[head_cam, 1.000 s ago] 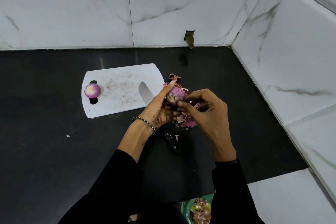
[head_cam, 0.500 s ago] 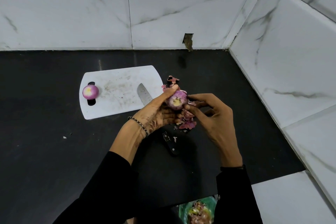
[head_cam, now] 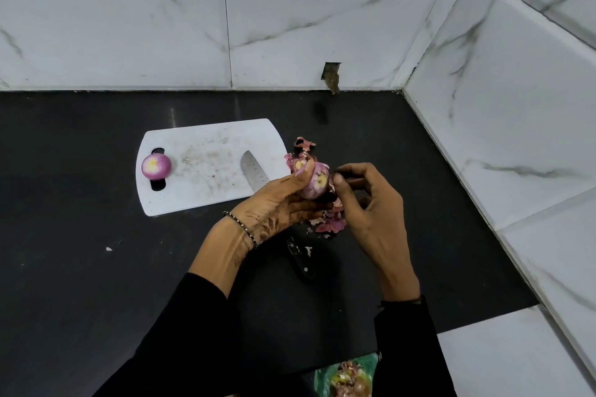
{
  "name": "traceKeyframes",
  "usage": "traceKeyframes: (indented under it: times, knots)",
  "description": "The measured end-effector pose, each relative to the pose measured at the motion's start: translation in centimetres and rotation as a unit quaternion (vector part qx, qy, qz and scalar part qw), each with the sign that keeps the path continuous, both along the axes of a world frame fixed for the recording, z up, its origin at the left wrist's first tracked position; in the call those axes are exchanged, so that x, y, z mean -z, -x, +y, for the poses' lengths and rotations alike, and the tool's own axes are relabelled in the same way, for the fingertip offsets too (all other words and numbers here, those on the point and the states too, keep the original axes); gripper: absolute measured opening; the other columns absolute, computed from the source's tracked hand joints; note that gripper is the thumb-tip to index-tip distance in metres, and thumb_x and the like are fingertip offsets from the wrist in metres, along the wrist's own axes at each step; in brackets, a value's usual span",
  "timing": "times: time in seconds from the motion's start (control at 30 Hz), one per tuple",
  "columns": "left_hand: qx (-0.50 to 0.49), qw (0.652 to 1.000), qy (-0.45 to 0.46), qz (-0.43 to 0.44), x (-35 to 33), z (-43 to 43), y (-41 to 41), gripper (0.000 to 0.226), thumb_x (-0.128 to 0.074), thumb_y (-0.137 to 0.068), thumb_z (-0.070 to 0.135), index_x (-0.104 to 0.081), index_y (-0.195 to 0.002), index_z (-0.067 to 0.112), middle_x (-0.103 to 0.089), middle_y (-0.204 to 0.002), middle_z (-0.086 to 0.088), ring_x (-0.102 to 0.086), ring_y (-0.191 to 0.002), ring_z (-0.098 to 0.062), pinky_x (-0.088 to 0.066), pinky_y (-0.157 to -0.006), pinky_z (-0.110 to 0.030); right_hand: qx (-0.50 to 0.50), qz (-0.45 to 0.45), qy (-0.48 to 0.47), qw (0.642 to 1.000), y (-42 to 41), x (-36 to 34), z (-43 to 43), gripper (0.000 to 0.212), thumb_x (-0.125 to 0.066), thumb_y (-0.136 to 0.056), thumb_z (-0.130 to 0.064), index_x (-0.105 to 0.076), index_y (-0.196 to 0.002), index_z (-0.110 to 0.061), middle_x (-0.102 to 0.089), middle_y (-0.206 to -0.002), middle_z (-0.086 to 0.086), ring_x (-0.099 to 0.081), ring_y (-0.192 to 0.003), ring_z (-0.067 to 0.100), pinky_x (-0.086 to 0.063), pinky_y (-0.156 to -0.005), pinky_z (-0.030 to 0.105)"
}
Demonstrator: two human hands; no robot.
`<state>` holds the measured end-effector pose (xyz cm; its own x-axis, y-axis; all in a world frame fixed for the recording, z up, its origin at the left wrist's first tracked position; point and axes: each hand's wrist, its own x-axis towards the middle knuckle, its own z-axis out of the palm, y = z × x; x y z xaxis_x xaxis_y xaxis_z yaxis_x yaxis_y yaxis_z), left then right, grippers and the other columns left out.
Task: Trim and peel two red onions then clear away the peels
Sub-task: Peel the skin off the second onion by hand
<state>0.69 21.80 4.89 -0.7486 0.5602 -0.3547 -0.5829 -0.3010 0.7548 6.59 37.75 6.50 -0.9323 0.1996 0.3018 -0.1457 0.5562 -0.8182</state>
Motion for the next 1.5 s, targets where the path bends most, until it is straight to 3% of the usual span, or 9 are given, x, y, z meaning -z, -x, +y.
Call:
traceKeyframes:
  times: [0.23, 0.33, 0.63, 0.8, 0.93, 1.03, 1.17, 1.37, 1.5]
  knots:
    - [0.050, 0.997, 0.005, 0.050, 0.7, -0.1, 0.3, 0.096, -0.091, -0.041, 0.061, -0.062, -0.121, 0.016, -0.072, -0.113, -0.014, -0.070, -0.105, -0.032, -0.059, -0.088, -0.040, -0.018, 0.043, -0.001, 0.999, 0.3, -0.9, -1.1, 0.023, -0.067, -0.096, -0.031, -0.069, -0.114, -0.017, -0.069, -0.105, -0.011, -0.067, -0.100, 0.008, -0.054, -0.081, 0.022]
    - [0.066, 0.996, 0.009, 0.051, 1.0, -0.1, 0.3, 0.107, -0.090, -0.040, 0.064, -0.058, -0.128, 0.012, -0.069, -0.117, -0.020, -0.068, -0.107, -0.037, -0.058, -0.089, -0.041, 0.002, 0.034, -0.007, 0.999, 0.5, -0.8, -1.2, 0.016, -0.065, -0.097, -0.026, -0.068, -0.111, -0.018, -0.067, -0.102, -0.017, -0.065, -0.100, 0.001, -0.051, -0.080, 0.013]
    - [0.069, 0.996, -0.041, 0.026, 1.0, -0.1, 0.6, 0.101, -0.098, -0.027, 0.049, -0.061, -0.111, 0.006, -0.076, -0.094, -0.015, -0.075, -0.082, -0.027, -0.061, -0.067, -0.031, 0.100, 0.020, 0.056, 0.993, 0.5, -1.1, -1.0, 0.012, -0.055, -0.103, -0.026, -0.065, -0.107, -0.021, -0.070, -0.092, -0.006, -0.069, -0.086, 0.010, -0.057, -0.079, 0.025]
    - [0.048, 0.998, -0.007, 0.045, 1.4, 0.1, 0.8, 0.103, -0.094, -0.034, 0.059, -0.061, -0.120, 0.013, -0.074, -0.106, -0.016, -0.073, -0.093, -0.030, -0.061, -0.075, -0.033, 0.081, 0.017, 0.111, 0.990, 0.5, -1.6, -2.2, 0.018, -0.052, -0.104, -0.026, -0.068, -0.103, -0.016, -0.071, -0.090, -0.003, -0.069, -0.086, 0.013, -0.056, -0.076, 0.028]
    - [0.030, 0.998, 0.002, 0.053, 1.4, 0.0, 0.9, 0.103, -0.091, -0.038, 0.063, -0.060, -0.123, 0.014, -0.074, -0.104, -0.015, -0.073, -0.092, -0.028, -0.060, -0.073, -0.032, 0.027, -0.019, 0.264, 0.964, 0.6, -2.2, -3.3, 0.033, -0.044, -0.107, -0.029, -0.068, -0.099, -0.007, -0.072, -0.081, 0.010, -0.068, -0.067, 0.021, -0.054, -0.056, 0.028]
    - [0.031, 0.998, 0.004, 0.050, 1.7, -0.3, 0.9, 0.106, -0.090, -0.038, 0.065, -0.060, -0.124, 0.011, -0.072, -0.110, -0.019, -0.073, -0.094, -0.031, -0.061, -0.074, -0.034, 0.041, -0.053, 0.420, 0.905, 1.0, -2.4, -4.0, 0.036, -0.041, -0.108, -0.031, -0.066, -0.101, -0.006, -0.075, -0.088, 0.010, -0.071, -0.078, 0.022, -0.058, -0.068, 0.030]
    - [0.039, 0.999, 0.000, 0.023, 1.9, -0.8, 1.0, 0.110, -0.092, -0.027, 0.064, -0.063, -0.115, 0.005, -0.073, -0.106, -0.021, -0.074, -0.087, -0.030, -0.061, -0.068, -0.032, 0.077, 0.005, 0.514, 0.854, 1.4, -2.5, -3.9, 0.031, -0.044, -0.106, -0.029, -0.065, -0.105, -0.006, -0.074, -0.098, 0.009, -0.071, -0.098, 0.025, -0.056, -0.087, 0.034]
    - [0.036, 0.999, 0.005, 0.013, 1.5, -0.8, 0.9, 0.106, -0.091, -0.025, 0.066, -0.064, -0.110, 0.008, -0.075, -0.098, -0.019, -0.074, -0.081, -0.031, -0.061, -0.064, -0.032, 0.055, -0.045, 0.540, 0.839, 1.4, -3.0, -4.1, 0.046, -0.042, -0.105, -0.039, -0.060, -0.111, 0.003, -0.074, -0.098, 0.018, -0.074, -0.092, 0.029, -0.060, -0.078, 0.032]
    - [0.034, 0.999, 0.018, -0.013, 1.2, -0.5, 0.8, 0.109, -0.088, -0.015, 0.071, -0.066, -0.101, 0.008, -0.076, -0.093, -0.017, -0.075, -0.080, -0.029, -0.061, -0.063, -0.033, 0.068, -0.026, 0.492, 0.868, 1.5, -2.2, -4.8, 0.041, -0.044, -0.106, -0.035, -0.064, -0.111, 0.001, -0.074, -0.106, 0.015, -0.071, -0.106, 0.027, -0.054, -0.096, 0.037]
